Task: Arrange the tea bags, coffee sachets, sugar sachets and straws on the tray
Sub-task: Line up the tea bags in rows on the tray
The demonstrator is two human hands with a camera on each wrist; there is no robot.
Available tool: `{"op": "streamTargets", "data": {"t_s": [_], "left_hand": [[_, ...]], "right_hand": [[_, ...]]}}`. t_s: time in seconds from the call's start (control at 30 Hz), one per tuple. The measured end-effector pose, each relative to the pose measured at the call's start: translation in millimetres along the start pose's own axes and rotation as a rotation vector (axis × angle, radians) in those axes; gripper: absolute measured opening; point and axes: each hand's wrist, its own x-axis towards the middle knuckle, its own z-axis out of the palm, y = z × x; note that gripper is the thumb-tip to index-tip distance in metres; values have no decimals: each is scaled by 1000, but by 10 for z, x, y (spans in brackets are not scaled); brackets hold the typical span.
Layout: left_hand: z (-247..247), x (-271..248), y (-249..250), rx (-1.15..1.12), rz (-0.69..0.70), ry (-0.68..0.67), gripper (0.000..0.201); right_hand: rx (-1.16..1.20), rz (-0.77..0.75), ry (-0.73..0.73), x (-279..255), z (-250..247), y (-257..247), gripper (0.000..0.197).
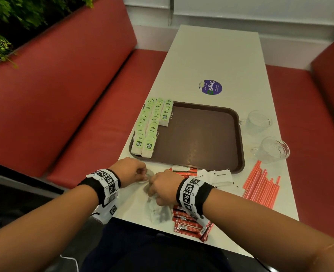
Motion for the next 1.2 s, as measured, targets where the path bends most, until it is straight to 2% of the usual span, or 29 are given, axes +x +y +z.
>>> {"op": "streamTargets", "data": {"t_s": [0.17,0.3,0.4,0.5,0.57,0.67,0.83,0.93,1.03,1.2], "left_hand": [[-8,-1,33,-214,-28,93,19],[-58,12,77,-314,-32,160,19],[-161,29,130,-364,3,205,17],[-306,60,175,-353,50,172,13],[-407,81,193,-345,77,136,19],[-526,125,246,-305,109,134,26],[-619,247,342,-307,184,242,6],[-608,340,380,-294,233,309,9],[-666,426,428,-380,310,320,10],[-794,578,452,-493,260,339,5]], "right_hand": [[126,61,54,29,5,46,24],[251,79,165,-3,-44,116,6],[351,112,288,-44,-125,188,19],[423,176,380,-106,-229,270,16],[490,238,411,-136,-274,334,17],[616,312,468,-158,-290,458,31],[717,382,550,-202,-251,661,24],[740,380,580,-191,-247,727,31],[759,386,668,-153,-306,755,18],[803,442,688,-121,-410,881,21]]}}
